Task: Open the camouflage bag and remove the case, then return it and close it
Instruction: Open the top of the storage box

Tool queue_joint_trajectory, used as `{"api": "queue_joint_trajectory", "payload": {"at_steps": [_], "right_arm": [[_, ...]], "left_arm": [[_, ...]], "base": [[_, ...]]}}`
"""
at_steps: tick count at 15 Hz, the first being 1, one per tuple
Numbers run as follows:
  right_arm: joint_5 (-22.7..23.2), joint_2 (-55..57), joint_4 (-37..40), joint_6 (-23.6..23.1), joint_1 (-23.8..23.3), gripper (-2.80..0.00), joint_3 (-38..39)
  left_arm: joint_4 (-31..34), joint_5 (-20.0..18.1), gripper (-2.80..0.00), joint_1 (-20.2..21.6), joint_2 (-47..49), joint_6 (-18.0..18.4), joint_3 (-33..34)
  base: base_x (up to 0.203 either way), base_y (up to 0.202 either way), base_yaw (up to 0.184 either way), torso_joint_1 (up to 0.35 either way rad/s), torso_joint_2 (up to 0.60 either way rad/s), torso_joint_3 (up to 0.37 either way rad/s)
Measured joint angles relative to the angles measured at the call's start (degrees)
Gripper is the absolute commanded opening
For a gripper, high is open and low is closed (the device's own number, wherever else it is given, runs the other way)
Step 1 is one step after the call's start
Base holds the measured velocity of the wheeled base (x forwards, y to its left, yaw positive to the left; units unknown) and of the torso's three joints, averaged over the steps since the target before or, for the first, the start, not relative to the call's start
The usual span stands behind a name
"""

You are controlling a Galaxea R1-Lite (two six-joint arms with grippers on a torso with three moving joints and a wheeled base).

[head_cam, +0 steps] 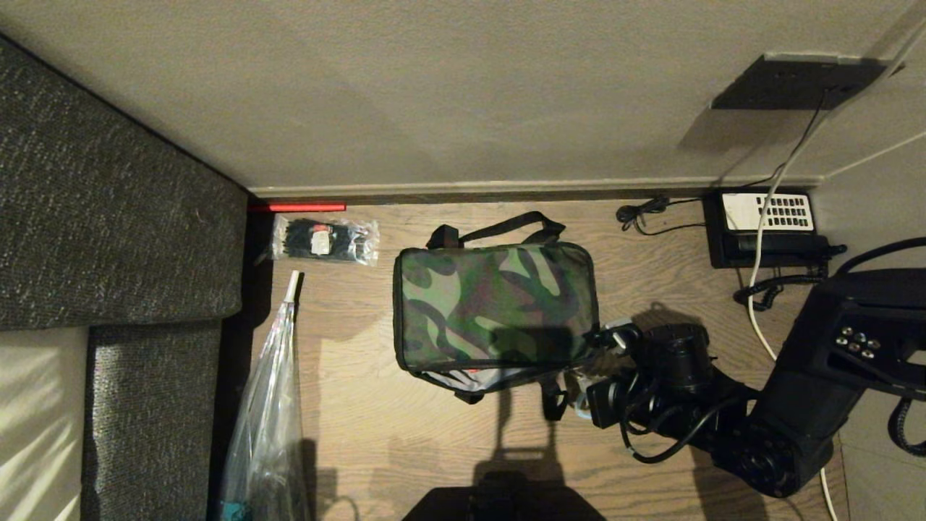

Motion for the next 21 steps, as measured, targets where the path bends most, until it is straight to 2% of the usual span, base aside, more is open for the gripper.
{"api": "queue_joint_trajectory", "payload": {"at_steps": [11,21], "right_arm": [[-0.4,-5.1,-0.1,-1.8,-1.9,-2.8,3.5],[-0.7,-8.0,-0.5,-3.6,-5.7,-2.8,6.1]], "left_arm": [[0.0,0.0,-2.8,0.0,0.0,0.0,0.0],[0.0,0.0,-2.8,0.0,0.0,0.0,0.0]], "base": [[0.0,0.0,0.0,0.0,0.0,0.0],[0.0,0.0,0.0,0.0,0.0,0.0]]}}
